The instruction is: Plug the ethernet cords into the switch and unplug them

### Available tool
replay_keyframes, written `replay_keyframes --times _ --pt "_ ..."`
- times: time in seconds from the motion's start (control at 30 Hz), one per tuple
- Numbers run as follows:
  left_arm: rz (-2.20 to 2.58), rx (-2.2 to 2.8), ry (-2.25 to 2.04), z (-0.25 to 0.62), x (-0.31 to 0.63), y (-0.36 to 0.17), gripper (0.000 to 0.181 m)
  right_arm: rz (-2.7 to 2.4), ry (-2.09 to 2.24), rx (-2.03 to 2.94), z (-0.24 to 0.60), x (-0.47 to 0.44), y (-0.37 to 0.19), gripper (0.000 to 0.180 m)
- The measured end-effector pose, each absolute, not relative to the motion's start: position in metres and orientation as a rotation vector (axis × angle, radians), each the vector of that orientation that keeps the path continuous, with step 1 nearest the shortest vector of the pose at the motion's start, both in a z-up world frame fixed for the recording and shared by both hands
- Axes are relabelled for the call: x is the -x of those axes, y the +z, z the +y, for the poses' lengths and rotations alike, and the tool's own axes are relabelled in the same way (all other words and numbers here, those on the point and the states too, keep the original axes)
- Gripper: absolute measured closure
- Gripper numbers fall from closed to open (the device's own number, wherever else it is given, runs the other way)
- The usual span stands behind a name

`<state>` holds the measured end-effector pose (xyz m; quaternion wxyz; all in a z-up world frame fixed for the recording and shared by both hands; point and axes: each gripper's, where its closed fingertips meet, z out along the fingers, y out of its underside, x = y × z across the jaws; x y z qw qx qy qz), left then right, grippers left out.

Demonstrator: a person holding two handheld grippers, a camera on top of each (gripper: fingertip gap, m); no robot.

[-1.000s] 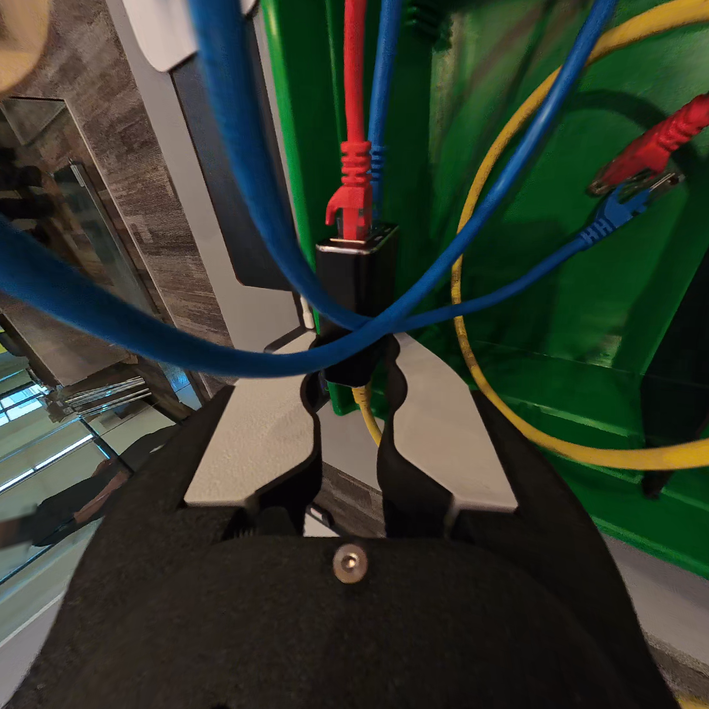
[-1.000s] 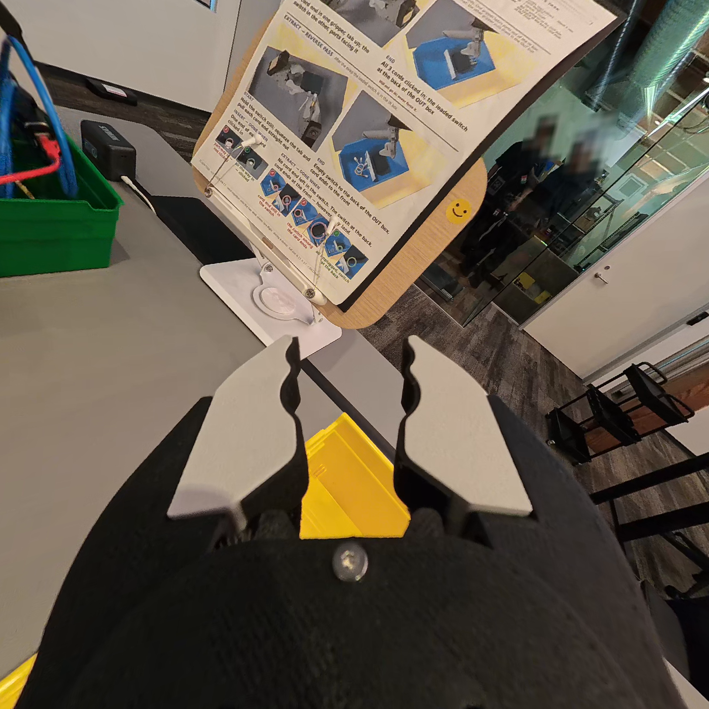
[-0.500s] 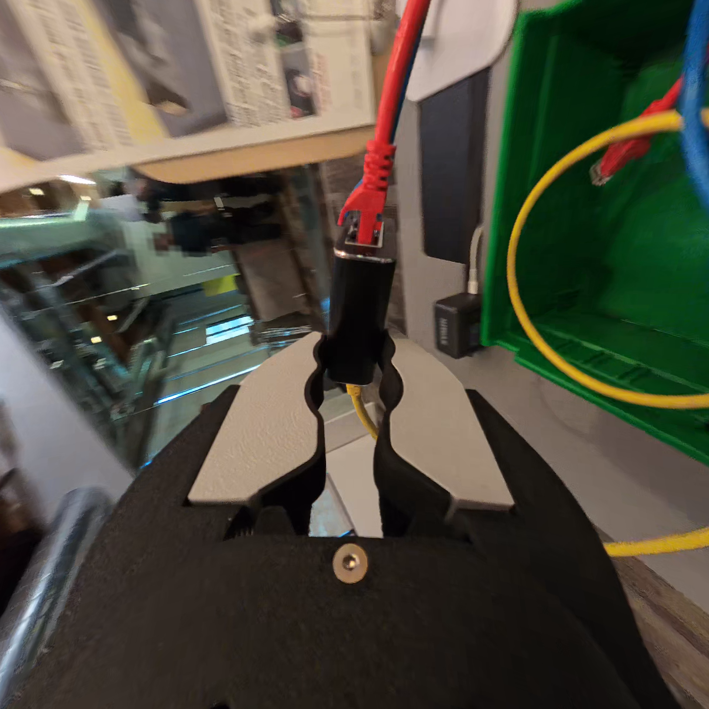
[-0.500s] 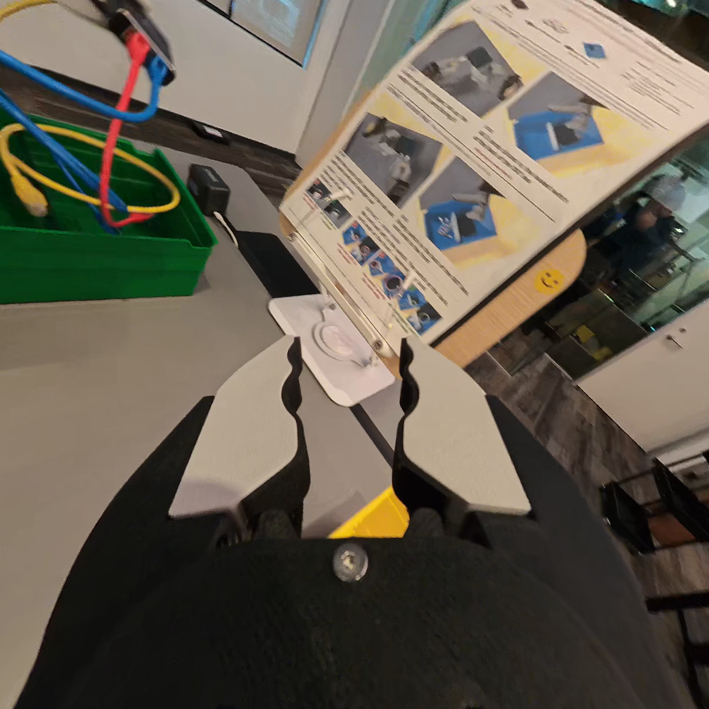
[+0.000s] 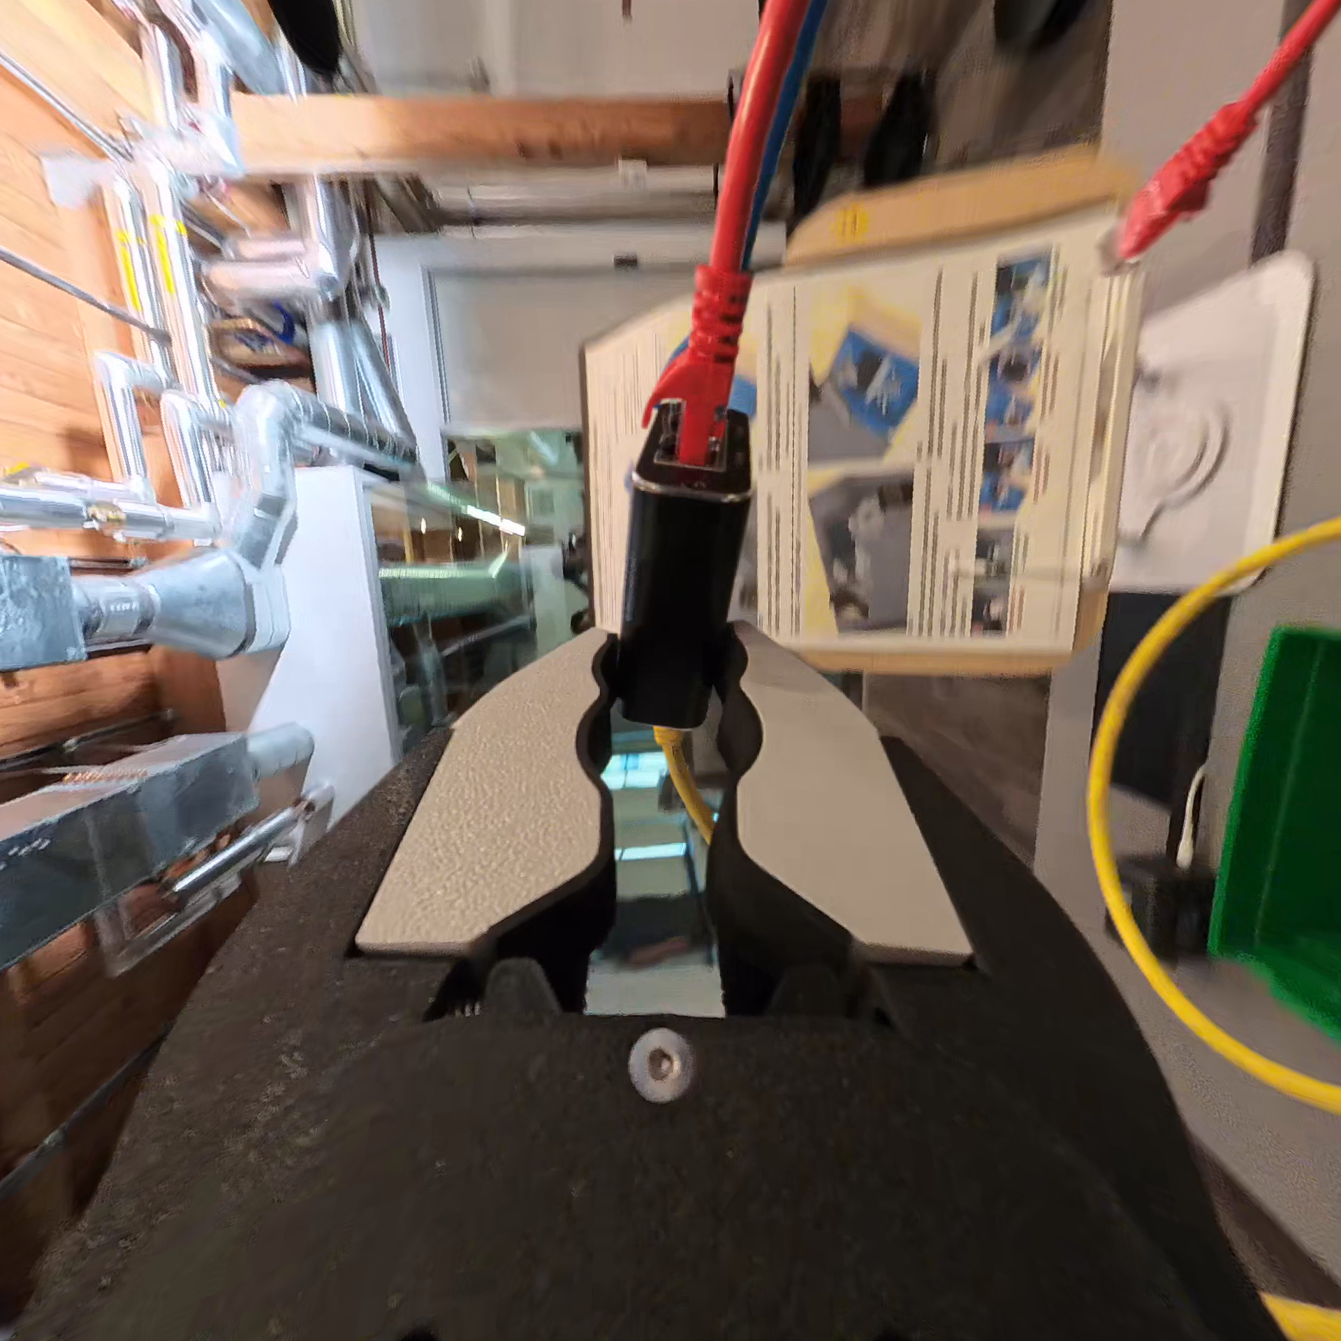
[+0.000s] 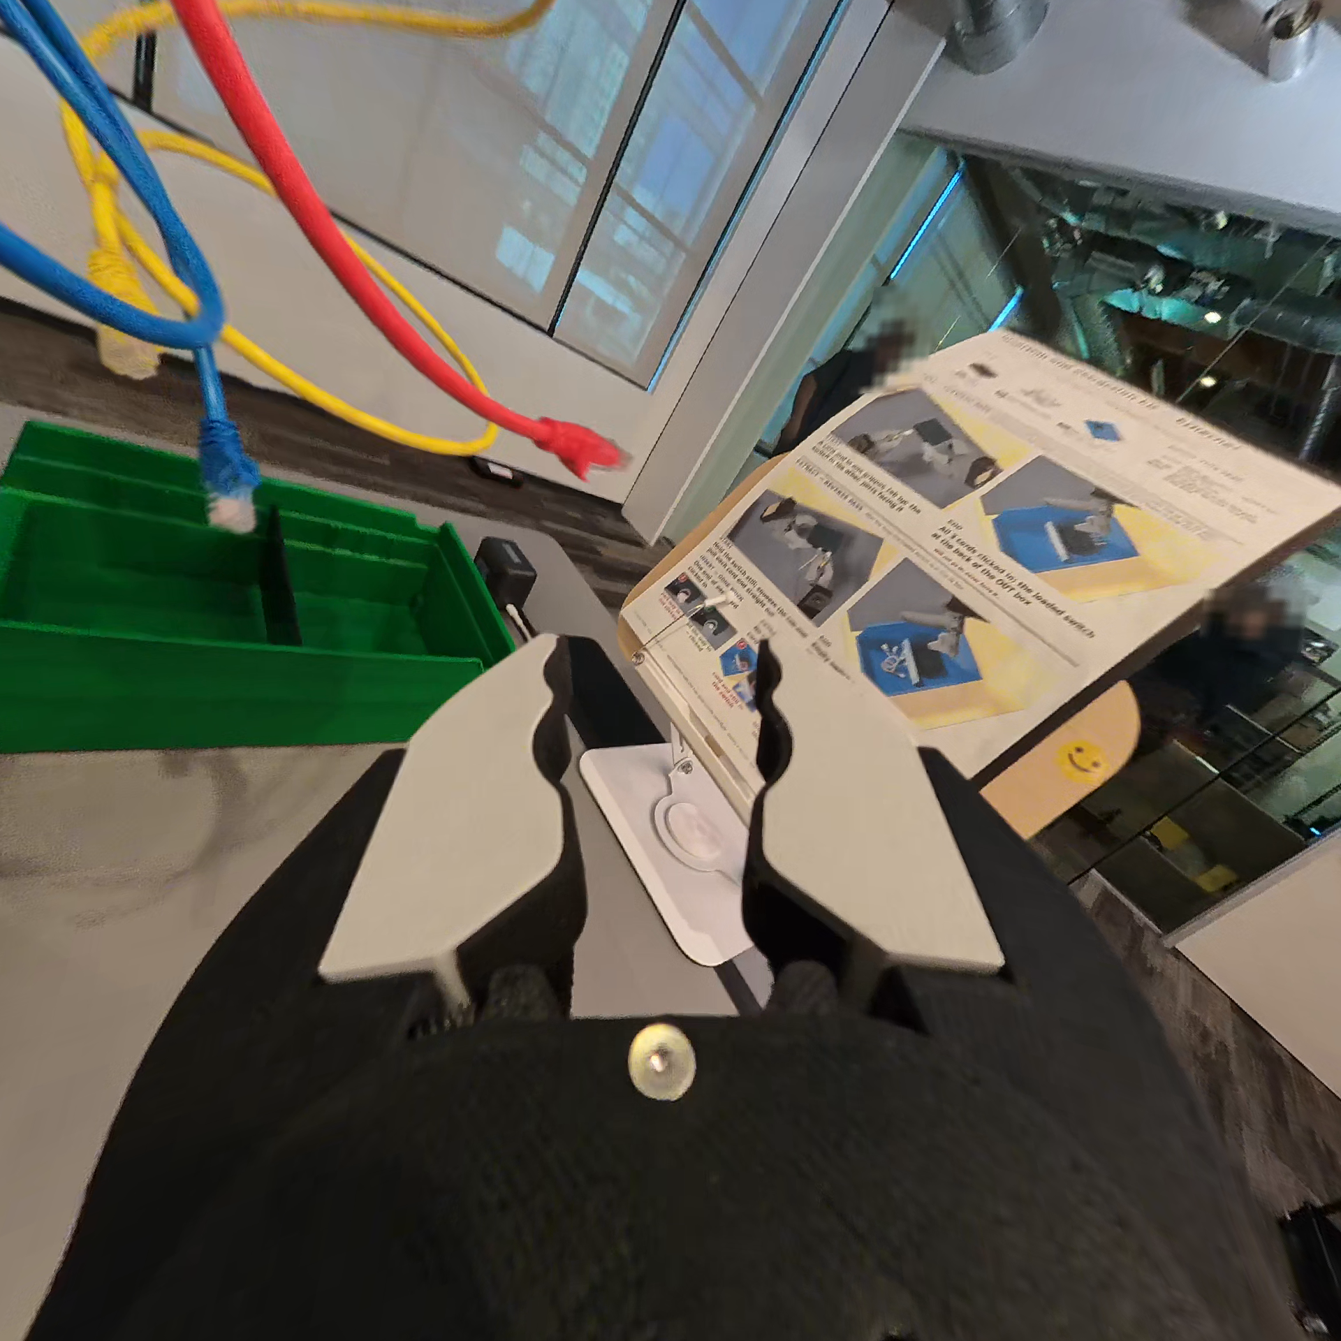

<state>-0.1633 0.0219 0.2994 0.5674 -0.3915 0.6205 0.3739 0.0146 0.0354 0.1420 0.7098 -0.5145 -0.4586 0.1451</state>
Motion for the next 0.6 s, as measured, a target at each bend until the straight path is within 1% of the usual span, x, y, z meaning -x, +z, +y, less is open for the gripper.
replay_keyframes --times 0.07,0.17,0.27,0.4,0.5,0.6 --pt "1.475 0.878 0.734 0.009 0.13 0.3 0.156 -0.982 0.338 1.113 0.029 -0.026 0.153 0.13" --pt "1.501 0.798 0.493 -0.012 0.084 0.276 0.156 -0.948 0.359 1.085 0.022 -0.042 0.163 0.13" --pt "1.486 0.729 0.338 -0.03 0.053 0.233 0.156 -0.959 0.366 1.006 0.007 -0.044 0.173 0.129" --pt "1.436 0.726 0.18 -0.037 0.034 0.174 0.156 -1.148 0.324 0.846 -0.029 -0.015 0.168 0.129" --pt "1.397 0.785 0.157 -0.022 0.039 0.14 0.156 -1.285 0.154 0.888 -0.027 -0.001 0.147 0.13" --pt "1.344 0.829 0.104 -0.013 0.052 0.119 0.156 -1.302 -0.157 1.05 0.01 -0.029 0.125 0.133"
